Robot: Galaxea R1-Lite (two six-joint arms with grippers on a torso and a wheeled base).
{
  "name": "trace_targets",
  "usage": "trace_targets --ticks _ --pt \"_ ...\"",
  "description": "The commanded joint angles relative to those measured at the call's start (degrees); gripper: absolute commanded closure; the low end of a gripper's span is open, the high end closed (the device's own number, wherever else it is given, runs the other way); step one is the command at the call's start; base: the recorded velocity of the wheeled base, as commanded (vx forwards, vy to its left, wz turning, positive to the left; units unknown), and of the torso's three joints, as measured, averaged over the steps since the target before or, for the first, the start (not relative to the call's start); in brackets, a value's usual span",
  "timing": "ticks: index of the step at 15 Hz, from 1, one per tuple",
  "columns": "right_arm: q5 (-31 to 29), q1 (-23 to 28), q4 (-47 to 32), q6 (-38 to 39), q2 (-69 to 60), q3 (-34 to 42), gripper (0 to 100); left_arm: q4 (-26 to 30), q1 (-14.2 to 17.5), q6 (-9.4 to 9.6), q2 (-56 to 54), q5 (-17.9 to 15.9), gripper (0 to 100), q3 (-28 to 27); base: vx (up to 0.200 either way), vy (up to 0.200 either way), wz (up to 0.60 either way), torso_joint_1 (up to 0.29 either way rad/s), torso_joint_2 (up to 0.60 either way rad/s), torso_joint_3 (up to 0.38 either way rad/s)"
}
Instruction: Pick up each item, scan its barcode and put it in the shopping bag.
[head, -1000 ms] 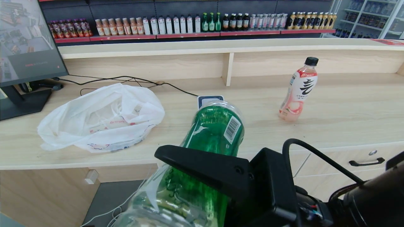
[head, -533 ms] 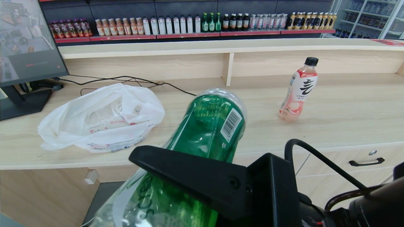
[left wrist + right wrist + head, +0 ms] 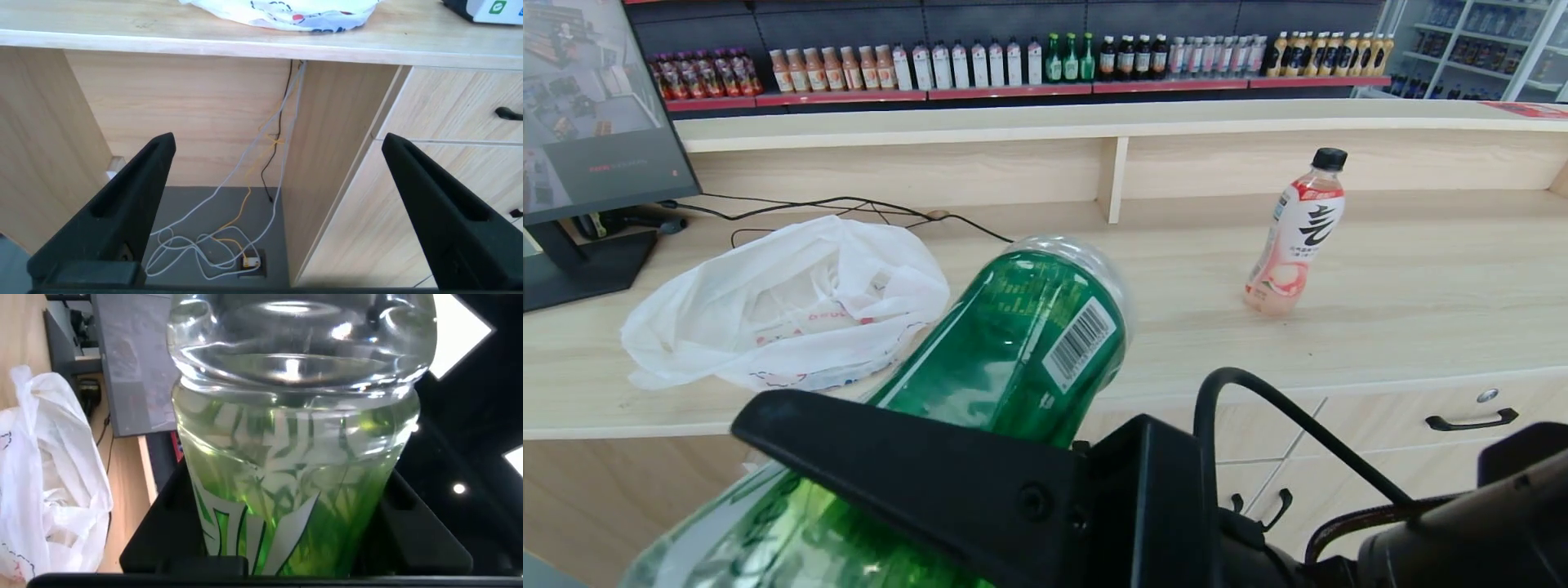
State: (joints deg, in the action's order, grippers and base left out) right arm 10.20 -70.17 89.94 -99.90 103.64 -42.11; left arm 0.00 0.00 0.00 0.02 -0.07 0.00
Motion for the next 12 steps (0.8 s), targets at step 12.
trace_targets --ticks 12 --pt "-0.01 -0.41 0.06 -1.70 1.21 -0.52 100 0.00 0.00 0.00 -0.02 -0.01 0 0.00 0.000 0.000 0.00 0.000 0.00 0.000"
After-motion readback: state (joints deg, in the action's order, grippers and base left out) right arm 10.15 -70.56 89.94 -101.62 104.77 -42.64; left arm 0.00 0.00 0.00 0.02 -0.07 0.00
